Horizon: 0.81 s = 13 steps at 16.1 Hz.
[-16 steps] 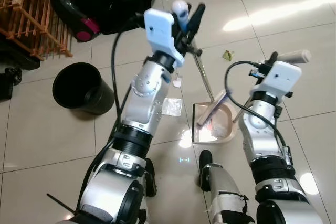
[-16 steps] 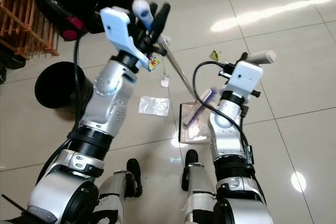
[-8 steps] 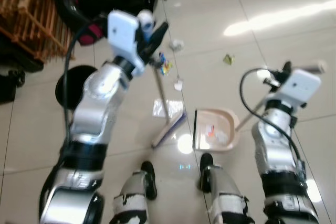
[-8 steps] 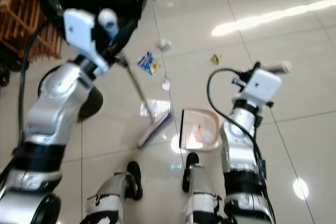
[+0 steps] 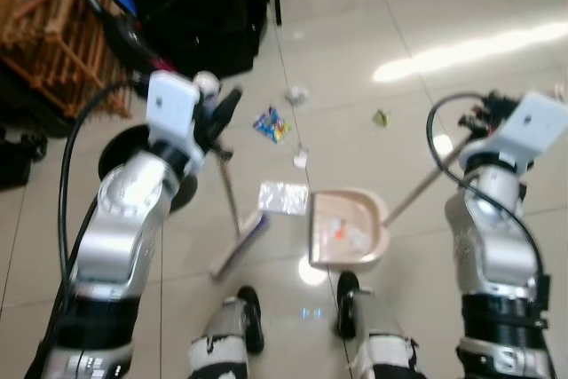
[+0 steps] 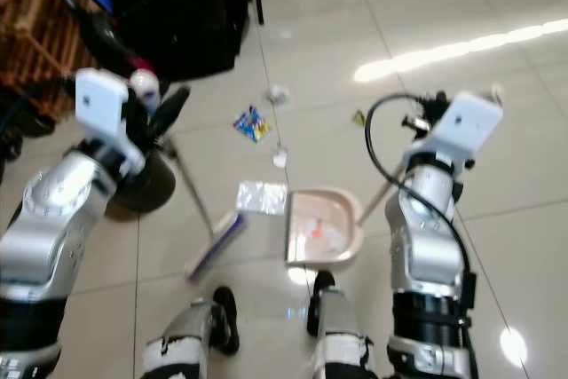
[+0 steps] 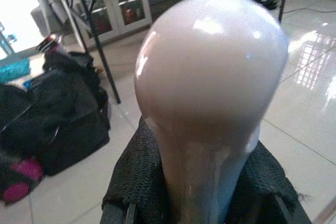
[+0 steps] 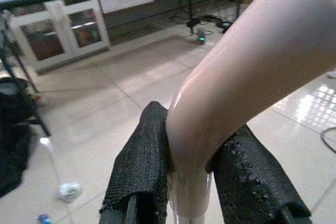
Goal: Sweep floor
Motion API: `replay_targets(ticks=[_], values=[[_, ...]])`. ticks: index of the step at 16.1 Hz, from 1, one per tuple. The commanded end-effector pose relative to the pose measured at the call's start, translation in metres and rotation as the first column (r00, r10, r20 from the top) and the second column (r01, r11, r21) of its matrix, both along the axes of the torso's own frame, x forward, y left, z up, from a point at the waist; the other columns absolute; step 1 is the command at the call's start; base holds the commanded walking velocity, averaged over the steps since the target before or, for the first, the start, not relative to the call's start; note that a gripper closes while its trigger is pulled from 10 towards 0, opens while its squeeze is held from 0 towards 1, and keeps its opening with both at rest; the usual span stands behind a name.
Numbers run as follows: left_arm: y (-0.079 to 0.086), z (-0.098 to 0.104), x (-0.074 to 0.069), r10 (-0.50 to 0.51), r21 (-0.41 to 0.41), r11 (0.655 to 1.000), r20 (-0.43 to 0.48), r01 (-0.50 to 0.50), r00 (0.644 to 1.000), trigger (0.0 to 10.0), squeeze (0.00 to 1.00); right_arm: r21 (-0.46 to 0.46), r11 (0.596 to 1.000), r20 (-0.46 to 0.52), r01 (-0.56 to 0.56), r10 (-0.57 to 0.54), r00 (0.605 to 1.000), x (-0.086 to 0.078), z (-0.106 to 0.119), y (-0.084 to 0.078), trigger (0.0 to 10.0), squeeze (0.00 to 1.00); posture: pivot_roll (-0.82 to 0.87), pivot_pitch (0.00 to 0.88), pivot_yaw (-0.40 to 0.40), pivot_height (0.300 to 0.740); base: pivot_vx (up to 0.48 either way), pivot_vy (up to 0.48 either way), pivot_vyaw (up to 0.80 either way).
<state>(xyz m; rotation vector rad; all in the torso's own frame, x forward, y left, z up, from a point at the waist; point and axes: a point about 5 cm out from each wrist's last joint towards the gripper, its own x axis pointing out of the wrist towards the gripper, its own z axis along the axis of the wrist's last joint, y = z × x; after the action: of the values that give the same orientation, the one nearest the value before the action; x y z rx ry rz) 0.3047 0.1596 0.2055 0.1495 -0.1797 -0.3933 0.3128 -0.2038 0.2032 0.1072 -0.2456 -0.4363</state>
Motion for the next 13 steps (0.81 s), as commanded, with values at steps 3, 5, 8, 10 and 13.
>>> replay_targets(ticks=[3, 5, 8, 10, 13], values=[[0.007, -0.015, -0.014, 0.058, 0.017, 0.998, -0.023, -0.058, 0.998, 10.0, 0.00, -0.011, 0.995, 0.004, -0.094, 0.094, 0.996, -0.011, 0.033, 0.010, 10.0, 0.00, -0.05, 0.191, 0.033, 0.740, 0.000, 0.000, 0.00], [0.006, -0.026, -0.021, 0.072, 0.042, 0.997, -0.045, -0.070, 0.996, 10.0, 0.00, -0.006, 0.991, -0.020, -0.133, 0.133, 0.991, -0.018, 0.045, 0.013, 10.0, 0.00, -0.05, 0.196, 0.025, 0.740, 0.000, 0.000, 0.00], [0.009, -0.030, -0.022, 0.096, 0.056, 0.994, -0.050, -0.093, 0.994, 10.0, 0.00, -0.022, 0.985, -0.018, -0.170, 0.170, 0.985, -0.024, 0.059, 0.019, 10.0, 0.00, -0.06, 0.191, 0.024, 0.740, 0.000, 0.289, 0.00], [0.006, -0.032, -0.019, 0.095, 0.051, 0.994, -0.052, -0.092, 0.994, 10.0, 0.00, -0.027, 0.975, -0.003, -0.219, 0.219, 0.976, -0.029, 0.058, 0.024, 10.0, 0.00, -0.04, 0.189, 0.016, 0.740, 0.000, 0.452, 0.00], [0.002, -0.033, -0.017, 0.094, 0.044, 0.995, -0.051, -0.092, 0.994, 10.0, 0.00, 0.011, 0.971, -0.040, -0.239, 0.240, 0.970, -0.033, 0.050, 0.029, 10.0, 0.00, -0.04, 0.193, 0.013, 0.740, 0.000, 0.454, 0.00]])
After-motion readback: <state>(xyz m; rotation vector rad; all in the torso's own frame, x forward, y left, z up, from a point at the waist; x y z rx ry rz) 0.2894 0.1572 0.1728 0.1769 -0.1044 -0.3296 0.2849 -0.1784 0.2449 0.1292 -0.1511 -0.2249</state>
